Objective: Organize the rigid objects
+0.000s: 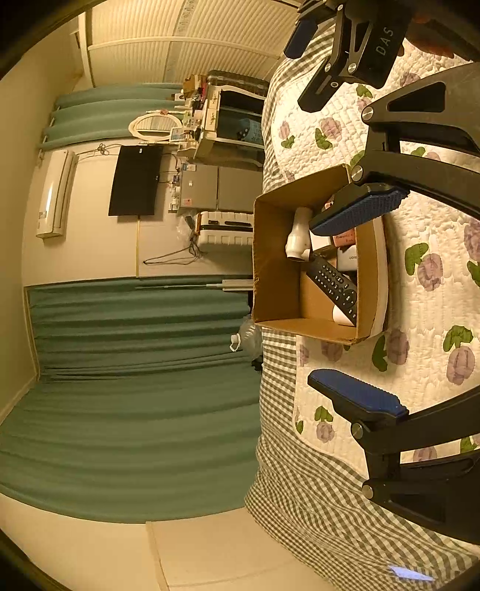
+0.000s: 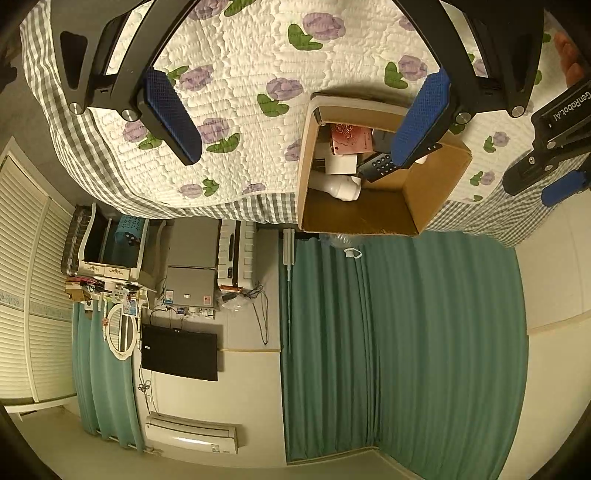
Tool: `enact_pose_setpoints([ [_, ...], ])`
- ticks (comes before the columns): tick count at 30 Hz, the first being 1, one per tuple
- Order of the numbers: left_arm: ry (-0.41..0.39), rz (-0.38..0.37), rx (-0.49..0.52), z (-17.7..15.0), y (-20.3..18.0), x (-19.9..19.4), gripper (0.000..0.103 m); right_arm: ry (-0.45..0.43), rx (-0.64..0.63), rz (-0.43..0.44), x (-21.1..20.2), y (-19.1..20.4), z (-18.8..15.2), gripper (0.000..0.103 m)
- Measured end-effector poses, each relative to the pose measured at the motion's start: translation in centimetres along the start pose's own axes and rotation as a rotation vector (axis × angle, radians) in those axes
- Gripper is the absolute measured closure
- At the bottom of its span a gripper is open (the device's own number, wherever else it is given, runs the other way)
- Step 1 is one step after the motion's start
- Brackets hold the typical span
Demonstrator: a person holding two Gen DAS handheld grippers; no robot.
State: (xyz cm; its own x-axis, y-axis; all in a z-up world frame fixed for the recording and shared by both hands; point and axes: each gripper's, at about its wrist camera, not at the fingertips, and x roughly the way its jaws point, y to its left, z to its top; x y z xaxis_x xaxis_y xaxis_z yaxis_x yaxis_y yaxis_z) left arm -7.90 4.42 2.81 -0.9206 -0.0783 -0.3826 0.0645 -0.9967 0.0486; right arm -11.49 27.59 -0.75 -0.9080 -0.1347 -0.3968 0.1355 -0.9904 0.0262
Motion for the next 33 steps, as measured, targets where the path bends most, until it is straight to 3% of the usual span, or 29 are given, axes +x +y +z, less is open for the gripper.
enact_pose_setpoints([
  [33, 0.013, 0.009, 0.002, -0.25, -0.42, -0.15, 0.026, 0.01, -0.015, -0.004, 0.31, 0.15, -0.35, 0.0],
])
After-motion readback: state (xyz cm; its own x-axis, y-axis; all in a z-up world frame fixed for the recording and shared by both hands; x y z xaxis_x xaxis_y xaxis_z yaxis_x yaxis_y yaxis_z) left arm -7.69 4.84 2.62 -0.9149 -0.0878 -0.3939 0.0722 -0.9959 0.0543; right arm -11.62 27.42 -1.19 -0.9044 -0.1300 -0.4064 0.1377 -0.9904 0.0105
